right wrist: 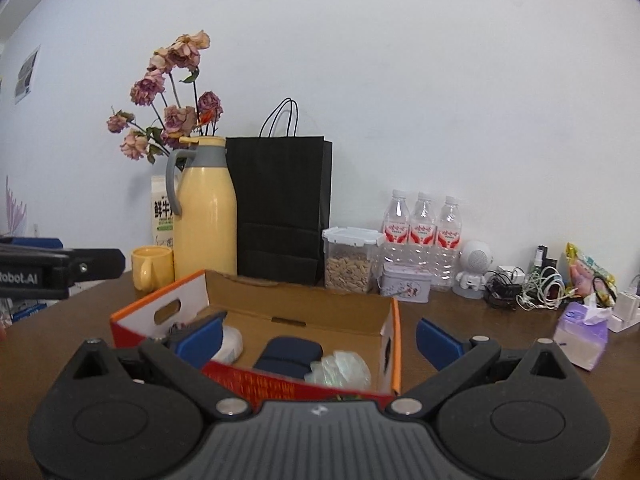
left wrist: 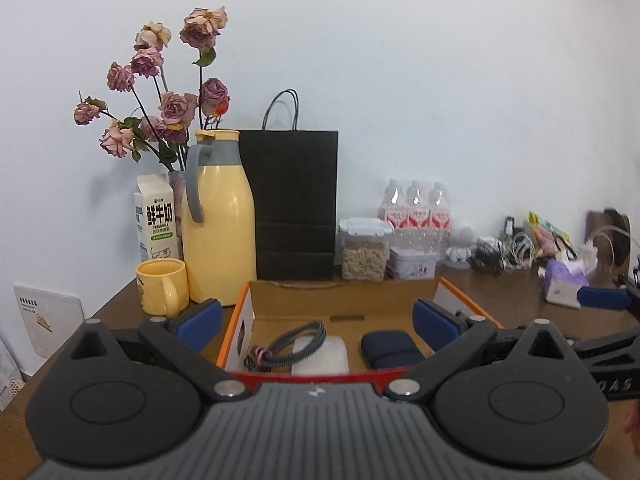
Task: Organize objects
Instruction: 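Grasp a white bottle cap with the right tool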
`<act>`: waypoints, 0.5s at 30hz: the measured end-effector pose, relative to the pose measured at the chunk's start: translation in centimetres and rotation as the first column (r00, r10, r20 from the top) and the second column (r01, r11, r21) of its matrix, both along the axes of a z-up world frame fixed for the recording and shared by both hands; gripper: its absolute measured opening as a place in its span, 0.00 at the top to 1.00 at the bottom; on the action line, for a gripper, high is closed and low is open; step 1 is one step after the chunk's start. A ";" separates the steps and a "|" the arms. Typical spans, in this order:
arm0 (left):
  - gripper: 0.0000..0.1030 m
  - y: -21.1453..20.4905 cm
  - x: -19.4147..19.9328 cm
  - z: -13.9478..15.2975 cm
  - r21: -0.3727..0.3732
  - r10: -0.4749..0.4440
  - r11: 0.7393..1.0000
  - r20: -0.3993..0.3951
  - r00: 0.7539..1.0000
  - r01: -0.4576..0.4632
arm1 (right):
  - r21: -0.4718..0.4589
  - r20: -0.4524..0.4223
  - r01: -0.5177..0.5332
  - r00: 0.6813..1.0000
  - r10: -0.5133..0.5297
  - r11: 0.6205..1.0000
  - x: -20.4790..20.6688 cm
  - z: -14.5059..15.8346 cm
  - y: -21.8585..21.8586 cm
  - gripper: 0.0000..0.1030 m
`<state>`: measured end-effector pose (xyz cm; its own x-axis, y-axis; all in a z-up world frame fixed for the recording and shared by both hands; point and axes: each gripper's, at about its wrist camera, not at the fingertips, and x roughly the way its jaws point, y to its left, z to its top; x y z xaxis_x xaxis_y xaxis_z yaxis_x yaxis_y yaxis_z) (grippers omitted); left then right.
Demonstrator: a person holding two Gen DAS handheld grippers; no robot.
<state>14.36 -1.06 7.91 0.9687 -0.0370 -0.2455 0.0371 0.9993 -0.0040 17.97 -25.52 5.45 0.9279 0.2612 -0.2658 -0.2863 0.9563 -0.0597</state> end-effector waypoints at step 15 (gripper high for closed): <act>0.00 2.5 -3.7 -4.0 -0.008 0.037 0.999 -0.133 0.990 -0.038 | -0.056 -0.136 0.059 0.989 -0.066 0.997 -4.8 -4.3 -4.0 0.00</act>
<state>10.64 1.49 3.94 0.9283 -0.0041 -0.3717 -0.0021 0.9999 -0.0164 13.14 -29.57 1.19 0.8959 0.1864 -0.4034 -0.2349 0.9692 -0.0738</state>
